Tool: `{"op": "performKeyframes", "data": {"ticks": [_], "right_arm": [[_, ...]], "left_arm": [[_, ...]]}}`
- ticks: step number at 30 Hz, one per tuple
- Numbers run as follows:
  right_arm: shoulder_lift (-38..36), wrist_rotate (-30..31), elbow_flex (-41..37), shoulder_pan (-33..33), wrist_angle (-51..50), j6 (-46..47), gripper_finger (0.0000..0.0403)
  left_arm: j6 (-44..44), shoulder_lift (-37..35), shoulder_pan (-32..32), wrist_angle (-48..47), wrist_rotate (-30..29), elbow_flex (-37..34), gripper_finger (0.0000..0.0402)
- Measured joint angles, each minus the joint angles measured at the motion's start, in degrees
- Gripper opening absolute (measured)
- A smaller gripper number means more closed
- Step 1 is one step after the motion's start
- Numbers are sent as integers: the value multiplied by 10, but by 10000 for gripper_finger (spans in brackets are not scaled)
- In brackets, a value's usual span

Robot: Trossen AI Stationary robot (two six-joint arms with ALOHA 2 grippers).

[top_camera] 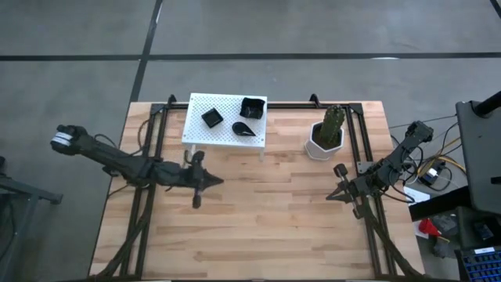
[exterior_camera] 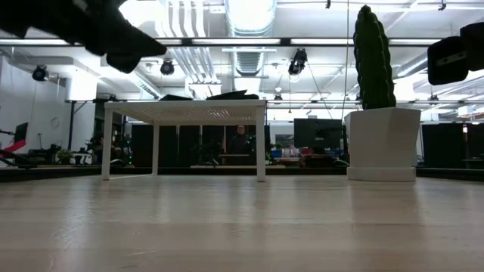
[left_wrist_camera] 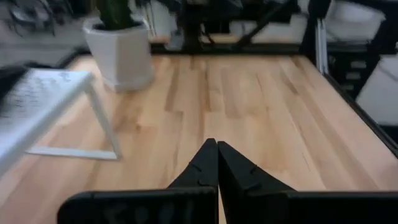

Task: Pick & Place Mini shaped plates
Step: Return to Home Position

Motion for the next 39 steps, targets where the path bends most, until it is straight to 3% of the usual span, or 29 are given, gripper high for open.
{"op": "performKeyframes", "data": {"ticks": [3, 17, 34, 36, 39], "right_arm": [[0, 0, 0, 0, 0, 1, 8], [0, 0, 0, 0, 0, 1, 8], [0, 0, 0, 0, 0, 0, 8], [0, 0, 0, 0, 0, 1, 8], [0, 0, 0, 0, 0, 0, 8]], "left_arm": [[10, -36, 1, 56, -6, -55, 0], [40, -238, 0, 54, 61, -177, 0], [36, -480, 0, -121, 56, -210, 0], [41, -505, 0, -171, 44, -213, 0], [21, -534, 0, -156, 11, -213, 0]]}}
